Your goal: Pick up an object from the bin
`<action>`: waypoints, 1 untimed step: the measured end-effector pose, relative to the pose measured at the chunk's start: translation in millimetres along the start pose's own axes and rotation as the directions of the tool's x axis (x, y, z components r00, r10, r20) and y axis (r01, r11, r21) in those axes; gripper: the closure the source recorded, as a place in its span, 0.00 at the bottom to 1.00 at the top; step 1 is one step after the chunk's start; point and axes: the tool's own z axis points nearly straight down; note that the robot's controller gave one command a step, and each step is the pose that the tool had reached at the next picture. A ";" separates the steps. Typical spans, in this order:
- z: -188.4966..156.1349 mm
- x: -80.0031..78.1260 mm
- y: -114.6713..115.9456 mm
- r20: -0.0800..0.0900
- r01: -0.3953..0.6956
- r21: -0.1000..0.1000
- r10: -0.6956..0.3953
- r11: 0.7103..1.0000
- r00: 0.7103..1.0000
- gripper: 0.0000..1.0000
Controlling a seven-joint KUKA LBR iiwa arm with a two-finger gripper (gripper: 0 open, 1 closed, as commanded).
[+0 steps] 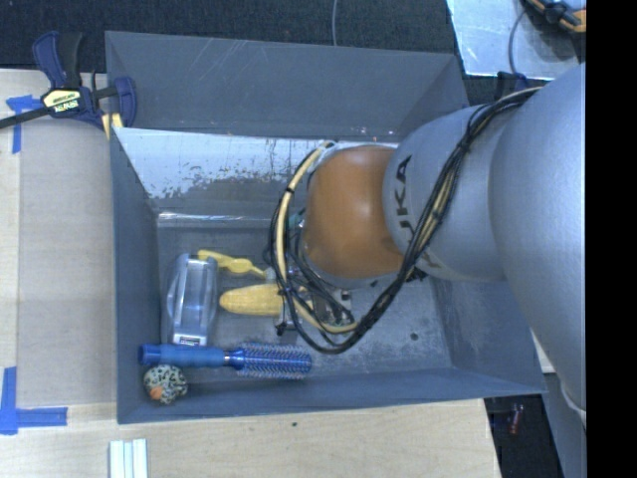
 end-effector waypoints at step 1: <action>-17.4 -1.1 5.9 0.008 0.113 -0.002 -0.113 0.994 0.994 1.00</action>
Offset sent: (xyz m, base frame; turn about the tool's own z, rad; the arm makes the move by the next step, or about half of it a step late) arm -0.0065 0.0693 -0.0435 -0.2964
